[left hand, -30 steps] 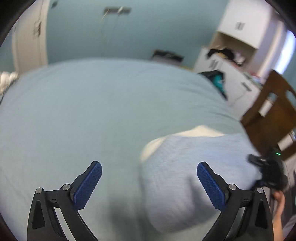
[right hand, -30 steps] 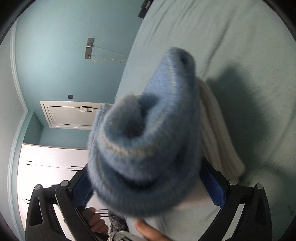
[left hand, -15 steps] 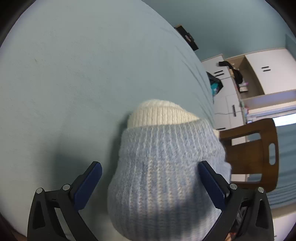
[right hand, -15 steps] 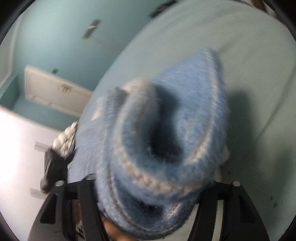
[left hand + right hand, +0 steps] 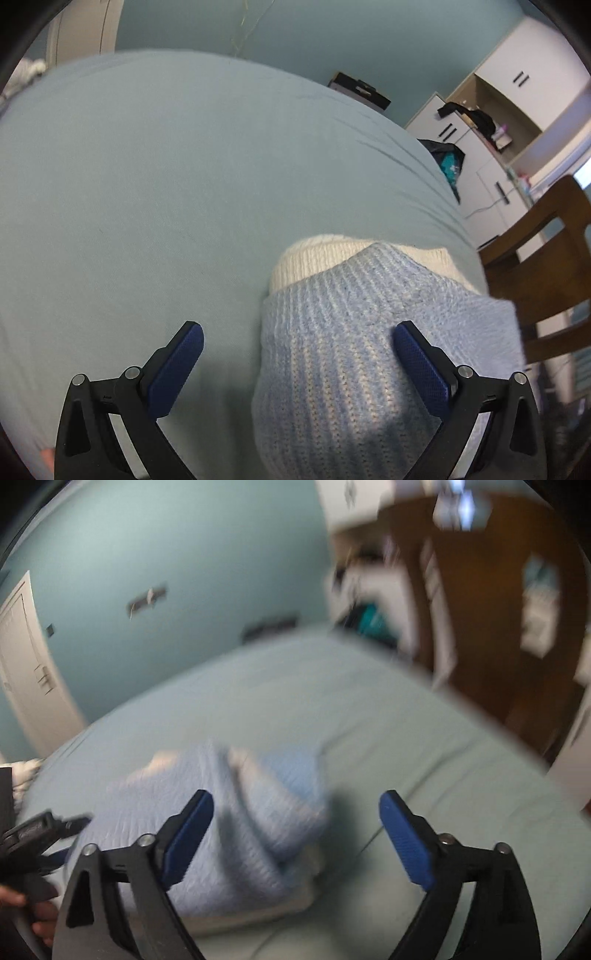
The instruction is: Fold small clothes
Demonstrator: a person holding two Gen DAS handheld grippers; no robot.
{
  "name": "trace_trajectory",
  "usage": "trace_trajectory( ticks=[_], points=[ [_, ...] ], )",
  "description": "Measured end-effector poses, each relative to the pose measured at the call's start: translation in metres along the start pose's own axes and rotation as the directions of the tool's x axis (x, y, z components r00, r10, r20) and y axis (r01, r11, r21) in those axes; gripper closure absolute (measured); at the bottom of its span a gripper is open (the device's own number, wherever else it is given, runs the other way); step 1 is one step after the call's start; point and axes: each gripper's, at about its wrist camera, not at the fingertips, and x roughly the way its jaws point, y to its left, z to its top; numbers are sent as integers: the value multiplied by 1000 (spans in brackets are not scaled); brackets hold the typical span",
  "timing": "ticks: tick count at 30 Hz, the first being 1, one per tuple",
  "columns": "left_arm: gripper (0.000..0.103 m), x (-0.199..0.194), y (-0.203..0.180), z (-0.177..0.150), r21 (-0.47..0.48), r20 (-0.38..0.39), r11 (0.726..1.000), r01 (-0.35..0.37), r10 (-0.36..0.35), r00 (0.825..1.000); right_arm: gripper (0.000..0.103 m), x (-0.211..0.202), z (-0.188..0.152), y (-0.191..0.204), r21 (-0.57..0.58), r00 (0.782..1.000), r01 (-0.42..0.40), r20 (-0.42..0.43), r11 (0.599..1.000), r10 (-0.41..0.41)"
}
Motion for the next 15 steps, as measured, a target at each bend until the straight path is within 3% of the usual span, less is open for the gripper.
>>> trace_trajectory(
  ticks=[2,4,6,7,9,10,13,14,15],
  points=[
    [0,-7,-7,4,26,21,999,-21,20,1000,1,-9,3,7,-17,989,-109,94,994,111],
    [0,-19,-20,7,78,70,997,-22,17,997,1,-3,8,14,-48,969,-211,120,976,216],
    [0,-36,-35,7,125,167,991,-46,25,986,1,9,11,24,-78,958,-251,122,965,260],
    [0,-46,-43,4,155,239,986,-70,31,970,1,18,12,29,-91,954,-266,114,960,276],
    [0,-54,-58,-5,206,344,969,-137,60,937,1,33,8,40,-109,955,-274,85,956,283],
    [0,-52,-65,-9,230,363,958,-171,78,928,1,35,10,38,-116,960,-266,61,957,274],
    [0,-19,-79,-21,309,326,903,-299,194,925,1,53,-3,53,-170,975,-221,-28,960,220],
    [0,-10,-79,-26,322,324,897,-304,198,925,1,59,-7,55,-189,981,-194,-52,963,188],
    [0,-5,-72,-31,299,335,911,-285,179,925,1,68,-13,58,-207,984,-171,-93,963,155]
  ],
)
